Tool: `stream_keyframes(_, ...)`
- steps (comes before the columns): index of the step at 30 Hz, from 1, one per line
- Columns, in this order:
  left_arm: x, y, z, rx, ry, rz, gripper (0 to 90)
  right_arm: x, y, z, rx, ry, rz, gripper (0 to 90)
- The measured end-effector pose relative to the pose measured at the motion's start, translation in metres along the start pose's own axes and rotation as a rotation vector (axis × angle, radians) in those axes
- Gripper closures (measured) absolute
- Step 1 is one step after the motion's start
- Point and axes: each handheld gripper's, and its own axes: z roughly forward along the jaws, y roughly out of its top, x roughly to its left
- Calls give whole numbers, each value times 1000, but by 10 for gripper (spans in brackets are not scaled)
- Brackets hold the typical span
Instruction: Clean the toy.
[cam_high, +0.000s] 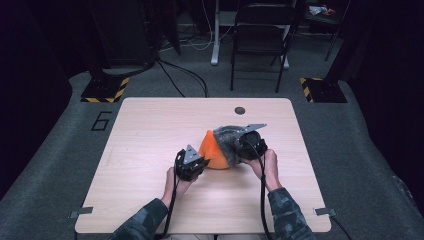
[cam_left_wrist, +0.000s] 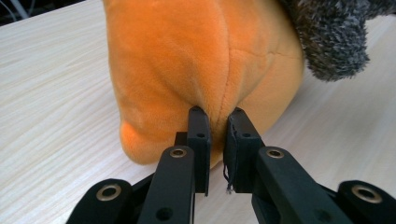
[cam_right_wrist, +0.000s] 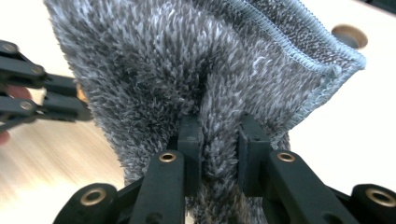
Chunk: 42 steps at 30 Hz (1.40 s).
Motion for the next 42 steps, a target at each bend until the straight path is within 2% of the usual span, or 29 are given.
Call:
stream_keyframes(5,-5,2,-2,-11,-43,-27,816,18,9,-8,-38,16,-49,747)
stream_keyframes(6,-6,3,-3,-8,-52,-30,816,21,10,-7,-40,19,-60,746)
stream_keyframes(8,-8,4,-2,-12,-44,-13,816,27,9,-2,-33,15,-79,744)
stream_keyframes(9,-7,3,-2,2,-54,-10,815,28,7,2,-23,6,-88,744)
stream_keyframes(11,-6,2,0,9,-54,-17,814,28,3,8,-16,-8,-80,744)
stream_keyframes(18,0,-1,2,20,-49,-21,812,17,-2,14,12,-16,-69,744)
stream_keyframes(21,2,-2,2,22,-48,-17,810,10,-6,16,40,-18,-28,744)
stream_keyframes(27,4,-3,3,26,-44,-25,803,-7,-14,23,79,-18,6,744)
stream_keyframes(38,6,-6,4,28,-51,-29,797,-28,-36,45,195,-50,67,751)
stream_keyframes(40,7,-6,4,28,-50,-25,798,-31,-36,45,198,-32,83,755)
stream_keyframes(42,7,-6,4,27,-49,-24,798,-32,-33,41,182,-42,85,766)
